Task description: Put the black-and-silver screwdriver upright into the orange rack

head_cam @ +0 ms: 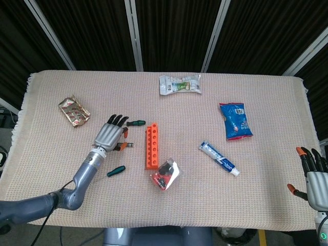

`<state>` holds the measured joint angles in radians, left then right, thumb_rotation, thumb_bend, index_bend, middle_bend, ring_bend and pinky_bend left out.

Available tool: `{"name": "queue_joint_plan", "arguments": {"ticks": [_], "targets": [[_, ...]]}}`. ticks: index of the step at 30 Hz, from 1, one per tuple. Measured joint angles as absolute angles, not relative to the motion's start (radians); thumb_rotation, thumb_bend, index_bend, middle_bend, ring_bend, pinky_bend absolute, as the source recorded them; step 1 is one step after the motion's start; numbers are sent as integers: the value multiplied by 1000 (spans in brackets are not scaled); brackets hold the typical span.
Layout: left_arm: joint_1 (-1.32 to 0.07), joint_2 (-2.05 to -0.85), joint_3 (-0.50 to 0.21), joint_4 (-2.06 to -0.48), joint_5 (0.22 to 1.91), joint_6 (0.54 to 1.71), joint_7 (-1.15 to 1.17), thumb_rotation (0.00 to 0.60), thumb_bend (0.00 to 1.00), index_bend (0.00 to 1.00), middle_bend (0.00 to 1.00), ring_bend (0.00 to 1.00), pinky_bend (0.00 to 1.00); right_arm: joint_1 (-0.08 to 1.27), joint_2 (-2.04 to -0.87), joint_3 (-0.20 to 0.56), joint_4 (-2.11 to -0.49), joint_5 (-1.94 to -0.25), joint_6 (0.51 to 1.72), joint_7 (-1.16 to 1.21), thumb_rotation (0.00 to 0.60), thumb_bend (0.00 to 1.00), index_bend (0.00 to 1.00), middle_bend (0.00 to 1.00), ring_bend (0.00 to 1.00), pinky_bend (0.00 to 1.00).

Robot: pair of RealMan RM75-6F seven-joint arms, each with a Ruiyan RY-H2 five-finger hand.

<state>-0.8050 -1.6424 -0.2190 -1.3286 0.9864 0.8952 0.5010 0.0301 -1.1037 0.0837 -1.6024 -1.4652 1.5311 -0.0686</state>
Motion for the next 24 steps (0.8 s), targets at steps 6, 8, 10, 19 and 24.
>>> {"name": "queue_joint_plan", "arguments": {"ticks": [6,8,10,19,24], "targets": [[-827,-1699,-211,-1279,948,897,531,526,352,469,45,0,0,16,-1103,81,-1599,-1462,1546,-62,600,0,52,74,0,146],[-831,-1712,-208,-1264,936,894,533,527,352,473,45,0,0,12,-1101,81,-1598,-1460,1549,-59,600,0,52,74,0,146],[-835,-1723,-206,-1251,927,892,535,529,351,475,45,0,0,11,-1100,81,-1598,-1460,1551,-58,600,0,52,74,0,145],[-842,-1751,-200,-1222,913,892,532,530,350,488,45,0,0,5,-1099,82,-1596,-1458,1555,-53,600,0,52,74,0,146],[-845,-1769,-197,-1201,900,890,537,528,350,482,45,0,0,1,-1098,82,-1594,-1457,1557,-52,600,0,52,74,0,146]]}}
